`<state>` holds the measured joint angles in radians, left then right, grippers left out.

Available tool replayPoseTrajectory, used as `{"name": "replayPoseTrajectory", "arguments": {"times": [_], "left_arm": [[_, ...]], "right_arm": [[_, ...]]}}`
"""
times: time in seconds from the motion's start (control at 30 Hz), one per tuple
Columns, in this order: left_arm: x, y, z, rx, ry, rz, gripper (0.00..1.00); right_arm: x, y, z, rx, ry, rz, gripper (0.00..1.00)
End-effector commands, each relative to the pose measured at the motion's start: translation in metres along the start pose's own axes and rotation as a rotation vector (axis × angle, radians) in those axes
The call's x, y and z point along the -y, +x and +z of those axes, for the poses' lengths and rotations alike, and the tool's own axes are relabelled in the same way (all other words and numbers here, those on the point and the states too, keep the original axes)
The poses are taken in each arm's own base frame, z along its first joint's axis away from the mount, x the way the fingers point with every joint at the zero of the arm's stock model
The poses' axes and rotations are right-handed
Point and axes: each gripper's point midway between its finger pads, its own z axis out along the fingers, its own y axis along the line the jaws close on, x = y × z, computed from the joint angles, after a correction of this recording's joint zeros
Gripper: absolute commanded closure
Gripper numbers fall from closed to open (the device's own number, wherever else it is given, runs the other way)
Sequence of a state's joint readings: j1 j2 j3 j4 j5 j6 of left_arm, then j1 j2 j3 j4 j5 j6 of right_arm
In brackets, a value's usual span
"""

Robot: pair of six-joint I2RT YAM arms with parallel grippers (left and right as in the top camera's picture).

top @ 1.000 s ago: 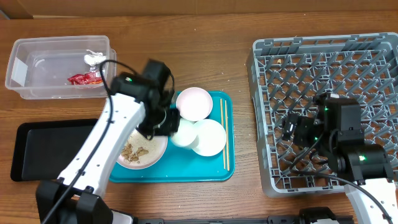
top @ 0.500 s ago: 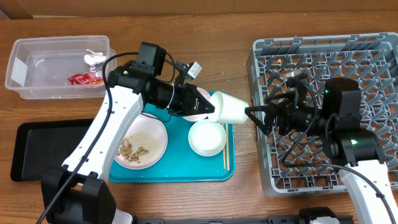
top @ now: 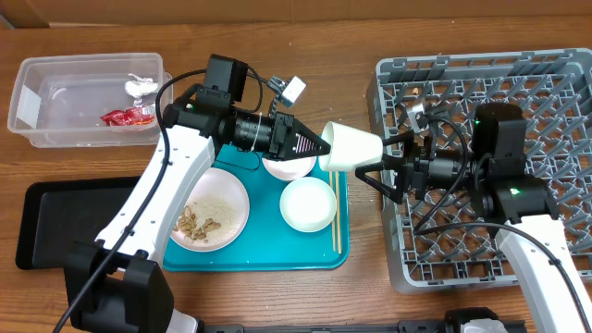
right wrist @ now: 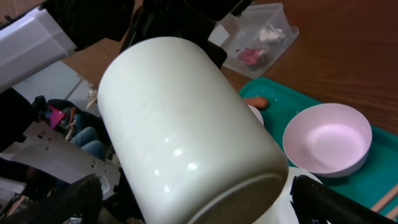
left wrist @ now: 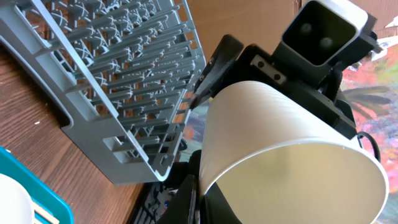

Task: Sort waste into correct bins and load items into the dishwasher
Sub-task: 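Lift the cup toward the right gripper and grasp it with right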

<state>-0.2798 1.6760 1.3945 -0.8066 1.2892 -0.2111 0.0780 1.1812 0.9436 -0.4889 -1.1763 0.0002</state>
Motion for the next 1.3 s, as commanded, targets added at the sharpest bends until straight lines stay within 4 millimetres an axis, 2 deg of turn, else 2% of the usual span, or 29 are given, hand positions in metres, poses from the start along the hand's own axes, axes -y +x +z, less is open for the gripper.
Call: {"name": "replayPoseTrajectory", "arguments": {"times": [0.0, 0.23, 0.4, 0.6, 0.7, 0.77, 1.03, 1.07, 1.13, 1.27], "left_arm": [[0.011, 0.000, 0.002, -0.013, 0.041, -0.004, 0.96], [0.011, -0.002, 0.003, -0.010, 0.042, 0.001, 0.96], [0.014, -0.007, 0.005, -0.004, 0.048, 0.000, 0.96], [0.018, -0.003, 0.012, -0.025, 0.054, -0.017, 0.96], [0.019, -0.002, 0.015, -0.030, 0.056, -0.013, 0.96], [0.019, -0.002, 0.015, -0.031, 0.056, -0.013, 0.96], [0.018, -0.002, 0.015, -0.029, 0.053, -0.012, 0.96], [0.017, -0.003, 0.015, -0.028, 0.049, -0.013, 0.95], [0.012, -0.004, 0.015, -0.019, 0.020, -0.014, 0.79], [0.007, -0.005, 0.015, -0.010, -0.009, -0.017, 0.73]], "right_arm": [[-0.014, -0.013, -0.003, 0.022, -0.057, -0.066, 0.00], [-0.031, -0.015, -0.005, 0.024, -0.151, -0.102, 0.00], [-0.035, -0.015, -0.006, 0.022, -0.178, -0.110, 0.00], [-0.033, -0.017, -0.005, 0.029, -0.160, -0.126, 0.01], [-0.032, -0.018, -0.005, 0.031, -0.157, -0.128, 0.08], [-0.032, -0.019, -0.005, 0.034, -0.157, -0.138, 0.16], [-0.027, -0.021, -0.005, 0.040, -0.123, -0.144, 0.28], [-0.026, -0.021, -0.005, 0.041, -0.117, -0.144, 0.30], [-0.024, -0.021, -0.004, 0.043, -0.107, -0.143, 0.33], [-0.019, -0.022, -0.004, 0.046, -0.078, -0.140, 0.41]]}}
